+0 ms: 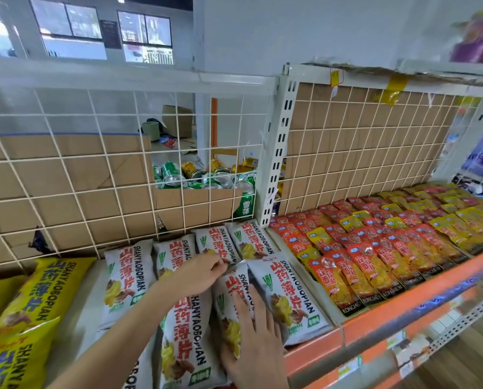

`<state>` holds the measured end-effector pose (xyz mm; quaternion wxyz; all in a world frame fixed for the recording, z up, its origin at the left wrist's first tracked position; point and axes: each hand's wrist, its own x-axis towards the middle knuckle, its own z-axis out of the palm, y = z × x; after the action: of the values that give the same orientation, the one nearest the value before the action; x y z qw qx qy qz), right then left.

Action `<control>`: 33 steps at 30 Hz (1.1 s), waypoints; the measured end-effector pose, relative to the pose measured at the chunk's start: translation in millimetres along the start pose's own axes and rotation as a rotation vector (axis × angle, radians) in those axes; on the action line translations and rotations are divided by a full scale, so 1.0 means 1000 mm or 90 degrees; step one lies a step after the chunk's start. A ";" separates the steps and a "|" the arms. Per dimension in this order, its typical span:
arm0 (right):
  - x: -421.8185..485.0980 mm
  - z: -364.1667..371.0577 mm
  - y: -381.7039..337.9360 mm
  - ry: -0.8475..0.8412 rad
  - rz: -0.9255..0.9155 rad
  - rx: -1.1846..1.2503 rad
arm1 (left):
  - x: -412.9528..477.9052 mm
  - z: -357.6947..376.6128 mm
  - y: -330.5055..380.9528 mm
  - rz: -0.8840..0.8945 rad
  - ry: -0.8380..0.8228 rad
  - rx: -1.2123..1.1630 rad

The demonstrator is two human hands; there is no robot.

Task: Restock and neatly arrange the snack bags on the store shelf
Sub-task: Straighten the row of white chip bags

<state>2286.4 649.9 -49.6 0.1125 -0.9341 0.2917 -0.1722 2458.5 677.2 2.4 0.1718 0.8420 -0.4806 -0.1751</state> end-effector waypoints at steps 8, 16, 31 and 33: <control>-0.003 0.001 -0.002 0.031 0.017 0.031 | 0.014 -0.002 0.004 0.022 -0.022 0.022; -0.003 0.009 -0.006 0.016 0.127 -0.005 | 0.026 0.002 0.008 0.027 0.037 0.074; -0.013 0.009 -0.003 0.008 0.125 -0.041 | 0.030 0.017 -0.001 0.037 0.103 0.099; -0.015 0.009 -0.001 0.015 0.114 -0.042 | 0.027 0.014 -0.006 0.052 0.127 0.057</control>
<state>2278.8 660.9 -61.8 0.0935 -0.9053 0.3810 -0.1631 2469.2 654.2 -16.2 0.1883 0.8415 -0.5026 -0.0618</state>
